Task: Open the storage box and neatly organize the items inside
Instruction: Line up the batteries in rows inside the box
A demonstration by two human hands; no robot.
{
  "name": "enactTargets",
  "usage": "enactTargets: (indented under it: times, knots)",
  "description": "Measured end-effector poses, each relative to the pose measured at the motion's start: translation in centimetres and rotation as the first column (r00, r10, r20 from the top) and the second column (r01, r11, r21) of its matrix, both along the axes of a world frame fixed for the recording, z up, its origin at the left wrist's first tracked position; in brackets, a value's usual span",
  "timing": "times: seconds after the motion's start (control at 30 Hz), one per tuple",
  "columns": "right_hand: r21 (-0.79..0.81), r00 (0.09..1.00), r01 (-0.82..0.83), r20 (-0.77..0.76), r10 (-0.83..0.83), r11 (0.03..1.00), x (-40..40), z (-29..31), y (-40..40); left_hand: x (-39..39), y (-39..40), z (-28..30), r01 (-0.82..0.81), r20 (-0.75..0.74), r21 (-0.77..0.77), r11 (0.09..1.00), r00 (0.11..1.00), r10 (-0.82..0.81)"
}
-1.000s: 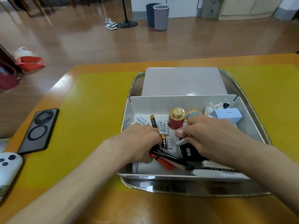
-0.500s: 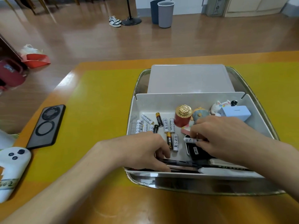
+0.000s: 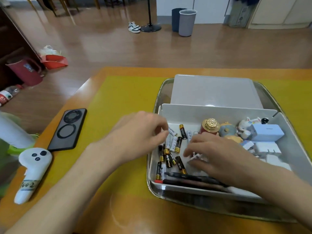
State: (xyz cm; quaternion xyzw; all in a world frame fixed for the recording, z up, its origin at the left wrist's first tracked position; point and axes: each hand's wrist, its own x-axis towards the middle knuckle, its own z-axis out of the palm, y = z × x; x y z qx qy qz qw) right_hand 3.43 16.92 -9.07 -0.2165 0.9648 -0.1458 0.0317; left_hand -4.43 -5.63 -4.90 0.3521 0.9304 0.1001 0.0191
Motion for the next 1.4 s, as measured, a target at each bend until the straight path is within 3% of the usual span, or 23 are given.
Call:
enactTargets:
  times: [0.1,0.23,0.33,0.5,0.8,0.9,1.0,1.1,1.2,1.27,1.4]
  knots:
    - [0.026,0.97,-0.243,0.015,0.243,0.97,-1.3,0.1,-2.4,-0.6,-0.3,-0.5,-0.045,-0.099,0.094,0.995,0.994,0.054]
    - [0.23,0.853,-0.518,0.078,0.515,0.824,-3.6,-0.6,-5.3,-2.3,-1.6,-0.8,-0.164,-0.128,0.147,0.975,0.975,0.183]
    - [0.363,0.796,-0.584,0.085,0.599,0.726,-4.2,-0.8,-5.9,-3.0,-2.3,-1.0,-0.195,-0.116,0.119,0.974,0.971,0.209]
    - [0.422,0.799,-0.575,0.103,0.593,0.701,-4.0,-0.1,-5.5,-3.0,-2.9,-1.2,-0.184,-0.114,0.115,0.976,0.974,0.197]
    - [0.523,0.871,-0.473,0.156,0.465,0.709,-4.5,0.4,-6.8,-2.8,-2.2,-1.0,-0.17,-0.093,0.087,0.982,0.98,0.178]
    - [0.324,0.939,-0.34,0.073,0.335,0.883,-4.1,1.7,-5.8,-2.8,-2.2,-0.8,-0.172,-0.103,0.095,0.981,0.978,0.181]
    - [0.09,1.0,-0.013,-0.005,0.013,0.996,-3.2,2.8,-2.7,-2.5,-1.7,-0.2,-0.145,-0.116,0.125,0.982,0.98,0.16]
    - [-0.05,0.965,0.25,0.091,-0.245,0.967,-1.8,2.5,1.0,-1.4,-0.1,0.3,-0.037,-0.096,0.196,0.98,0.994,0.057]
    - [-0.136,0.912,0.396,0.175,-0.371,0.908,-0.6,1.5,3.1,-0.1,1.8,0.1,0.118,-0.061,0.188,0.975,0.992,-0.109]
    - [-0.2,0.885,0.46,0.175,-0.43,0.865,-0.3,0.6,3.4,0.5,3.1,-0.8,0.219,-0.045,0.096,0.971,0.975,-0.215]
    - [-0.12,0.887,0.46,0.117,-0.447,0.88,-0.4,-0.5,2.1,0.9,5.3,-3.0,0.261,0.062,-0.154,0.953,0.965,-0.255]
